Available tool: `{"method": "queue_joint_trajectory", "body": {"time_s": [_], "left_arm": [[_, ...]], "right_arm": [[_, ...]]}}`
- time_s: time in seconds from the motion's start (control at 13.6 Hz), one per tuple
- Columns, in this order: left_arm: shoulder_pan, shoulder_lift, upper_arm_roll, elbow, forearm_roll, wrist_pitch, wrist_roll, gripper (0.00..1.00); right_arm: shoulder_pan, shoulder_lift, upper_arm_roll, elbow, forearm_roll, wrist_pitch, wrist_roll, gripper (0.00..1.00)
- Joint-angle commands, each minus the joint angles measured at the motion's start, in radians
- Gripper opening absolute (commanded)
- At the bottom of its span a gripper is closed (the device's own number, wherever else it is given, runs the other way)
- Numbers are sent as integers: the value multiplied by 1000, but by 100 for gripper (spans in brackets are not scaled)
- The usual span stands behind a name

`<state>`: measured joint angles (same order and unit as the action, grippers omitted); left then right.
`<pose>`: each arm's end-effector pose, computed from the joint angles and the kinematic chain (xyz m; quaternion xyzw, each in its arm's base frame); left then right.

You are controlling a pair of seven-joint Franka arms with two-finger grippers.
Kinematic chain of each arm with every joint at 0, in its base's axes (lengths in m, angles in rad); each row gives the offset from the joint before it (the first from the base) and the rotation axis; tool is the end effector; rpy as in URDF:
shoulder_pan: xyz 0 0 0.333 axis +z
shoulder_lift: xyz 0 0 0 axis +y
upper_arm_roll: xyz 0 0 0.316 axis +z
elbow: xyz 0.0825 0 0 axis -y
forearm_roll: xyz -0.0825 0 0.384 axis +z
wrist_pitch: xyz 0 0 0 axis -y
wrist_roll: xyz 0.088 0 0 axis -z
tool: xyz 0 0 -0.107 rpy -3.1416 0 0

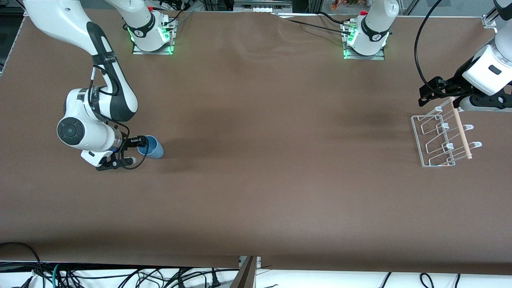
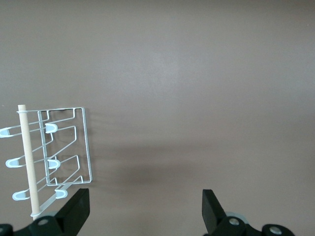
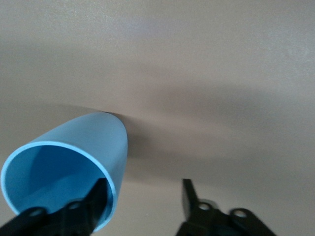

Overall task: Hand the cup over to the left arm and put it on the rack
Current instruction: 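Close the right gripper on the blue cup's base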

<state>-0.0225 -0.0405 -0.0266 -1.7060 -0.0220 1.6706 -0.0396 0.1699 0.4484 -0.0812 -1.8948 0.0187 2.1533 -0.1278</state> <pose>0.5475 -0.0293 0.5914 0.9999 -0.0037 0.0021 0.0105 0.6076 0.0569 0.2522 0.9901 0.1040 -0.0942 0.0088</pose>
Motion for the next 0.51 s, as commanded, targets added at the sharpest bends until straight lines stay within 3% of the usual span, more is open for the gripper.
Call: {"method": "queue_joint_trajectory", "body": {"time_s": [0.0, 0.22, 0.44], "left_arm": [[-2, 13, 2, 32, -13, -23, -8, 100], [-2, 13, 2, 32, -13, -26, -8, 100], [-2, 13, 2, 32, -13, -26, -8, 100]], "right_arm": [[-3, 7, 8, 8, 17, 4, 0, 0], [0, 10, 11, 8, 24, -10, 2, 0], [6, 6, 18, 49, 99, -67, 33, 0]]}}
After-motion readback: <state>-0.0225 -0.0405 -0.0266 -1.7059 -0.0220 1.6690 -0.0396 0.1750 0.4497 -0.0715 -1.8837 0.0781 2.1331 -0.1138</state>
